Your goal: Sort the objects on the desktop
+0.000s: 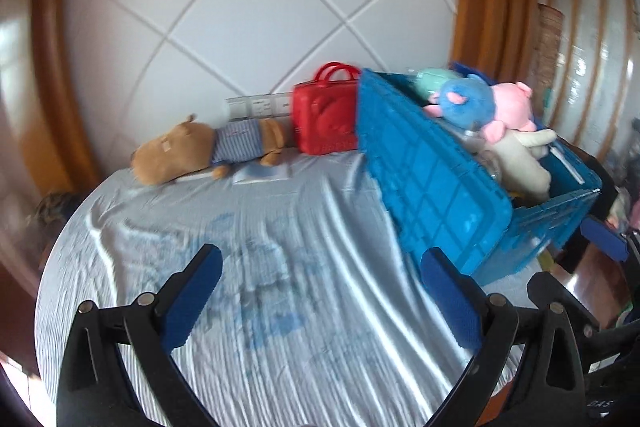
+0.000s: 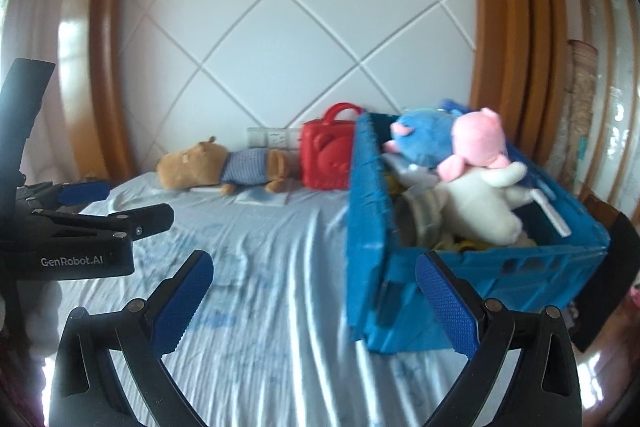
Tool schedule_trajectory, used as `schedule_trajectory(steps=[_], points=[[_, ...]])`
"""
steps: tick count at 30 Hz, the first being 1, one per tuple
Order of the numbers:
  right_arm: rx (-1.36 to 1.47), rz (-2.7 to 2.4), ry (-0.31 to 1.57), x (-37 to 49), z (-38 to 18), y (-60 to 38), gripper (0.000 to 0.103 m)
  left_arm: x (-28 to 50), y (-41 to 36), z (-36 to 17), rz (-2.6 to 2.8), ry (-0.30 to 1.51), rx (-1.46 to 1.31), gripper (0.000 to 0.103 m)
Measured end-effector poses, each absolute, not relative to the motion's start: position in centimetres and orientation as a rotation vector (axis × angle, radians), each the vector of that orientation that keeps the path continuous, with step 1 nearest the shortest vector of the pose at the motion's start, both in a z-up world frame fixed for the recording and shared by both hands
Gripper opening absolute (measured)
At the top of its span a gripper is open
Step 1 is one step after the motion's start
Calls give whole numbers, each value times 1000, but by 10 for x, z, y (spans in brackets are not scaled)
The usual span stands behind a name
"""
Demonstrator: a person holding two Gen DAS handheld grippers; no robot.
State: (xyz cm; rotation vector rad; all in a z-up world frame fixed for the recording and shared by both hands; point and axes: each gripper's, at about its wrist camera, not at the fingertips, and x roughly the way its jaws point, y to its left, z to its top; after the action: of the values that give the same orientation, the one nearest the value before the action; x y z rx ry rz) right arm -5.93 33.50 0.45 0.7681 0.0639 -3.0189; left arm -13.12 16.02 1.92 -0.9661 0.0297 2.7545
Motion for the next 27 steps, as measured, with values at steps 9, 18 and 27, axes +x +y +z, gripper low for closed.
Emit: schedule_trajectory(steps=[9,18,27], points=[[802,-3078,22,-34,2,312,103,-99,126,21,2745,44,-961,101],[770,-3203,55,-22,9,276,103,-94,89,23,2715,78,-938,101],[779,-3249,59,-12,13,273,103,-93,91,26,2657,74,-900,101]])
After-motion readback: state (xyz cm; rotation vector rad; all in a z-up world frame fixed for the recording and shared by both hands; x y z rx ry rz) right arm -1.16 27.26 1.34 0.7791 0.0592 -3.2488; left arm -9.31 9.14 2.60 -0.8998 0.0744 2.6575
